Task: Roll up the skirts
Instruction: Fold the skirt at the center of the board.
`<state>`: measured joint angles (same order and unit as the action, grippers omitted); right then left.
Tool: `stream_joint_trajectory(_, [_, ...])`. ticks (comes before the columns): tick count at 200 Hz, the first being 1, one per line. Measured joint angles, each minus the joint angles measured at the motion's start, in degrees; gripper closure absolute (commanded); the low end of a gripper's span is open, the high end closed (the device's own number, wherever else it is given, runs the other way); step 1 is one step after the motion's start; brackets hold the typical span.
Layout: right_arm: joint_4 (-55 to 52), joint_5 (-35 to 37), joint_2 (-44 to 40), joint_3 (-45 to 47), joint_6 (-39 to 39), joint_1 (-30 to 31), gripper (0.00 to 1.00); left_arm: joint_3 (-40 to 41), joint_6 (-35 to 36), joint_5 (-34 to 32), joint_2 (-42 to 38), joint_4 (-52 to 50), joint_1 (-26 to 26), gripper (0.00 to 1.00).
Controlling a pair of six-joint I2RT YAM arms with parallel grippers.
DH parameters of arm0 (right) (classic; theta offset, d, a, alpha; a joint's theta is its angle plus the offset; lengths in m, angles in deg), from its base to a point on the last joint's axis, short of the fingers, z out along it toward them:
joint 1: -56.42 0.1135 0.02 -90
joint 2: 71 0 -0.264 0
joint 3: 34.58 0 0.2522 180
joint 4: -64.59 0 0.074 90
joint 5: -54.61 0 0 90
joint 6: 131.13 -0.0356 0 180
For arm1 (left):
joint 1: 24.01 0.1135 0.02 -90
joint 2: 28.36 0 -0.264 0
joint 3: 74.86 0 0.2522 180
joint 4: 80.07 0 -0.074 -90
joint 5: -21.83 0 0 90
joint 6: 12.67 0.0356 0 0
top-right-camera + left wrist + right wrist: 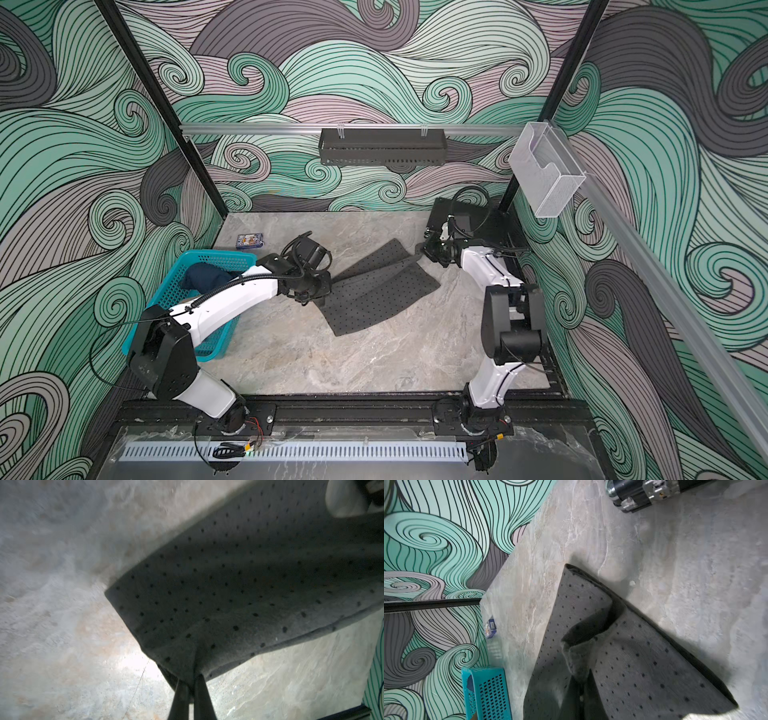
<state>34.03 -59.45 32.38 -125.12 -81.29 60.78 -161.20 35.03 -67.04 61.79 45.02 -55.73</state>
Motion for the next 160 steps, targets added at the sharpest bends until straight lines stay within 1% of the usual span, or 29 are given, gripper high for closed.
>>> stream_joint_trajectory(27, [-1.0,-0.7,5.8,-12.2,-1.1,1.0,1.0,-6.9,3.9,0.0,0.3,-0.8,3.4,1.0])
stream_joint_trajectory(48, [-1.7,-1.2,8.9,-21.3,-0.8,1.8,1.0,-11.5,7.9,-0.1,0.5,-1.4,4.8,1.0])
stream_joint_trajectory(63, [-2.2,-1.9,9.6,-24.6,-0.2,2.1,1.0,-12.4,9.8,0.1,0.5,-1.3,5.4,1.0])
stream_joint_trajectory(75, [-2.3,-2.3,9.3,-24.3,0.8,2.2,1.0,-11.2,10.2,0.9,0.5,-1.0,5.3,1.0])
stream_joint_trajectory(92, [-1.2,-3.1,7.6,-18.7,1.8,2.1,1.0,-6.3,9.6,1.4,0.5,-0.2,4.1,1.0])
stream_joint_trajectory(128, [2.6,-3.6,1.7,4.2,2.2,1.4,1.0,8.6,5.1,2.6,0.5,1.6,-1.8,1.0])
stream_joint_trajectory(146, [3.6,-3.4,-1.2,13.3,1.8,0.9,1.0,13.6,2.7,3.5,0.5,2.7,-4.7,1.0])
stream_joint_trajectory(160, [4.3,-3.3,-4.1,18.5,1.4,0.4,1.0,16.2,1.2,4.5,0.5,3.7,-6.5,1.0])
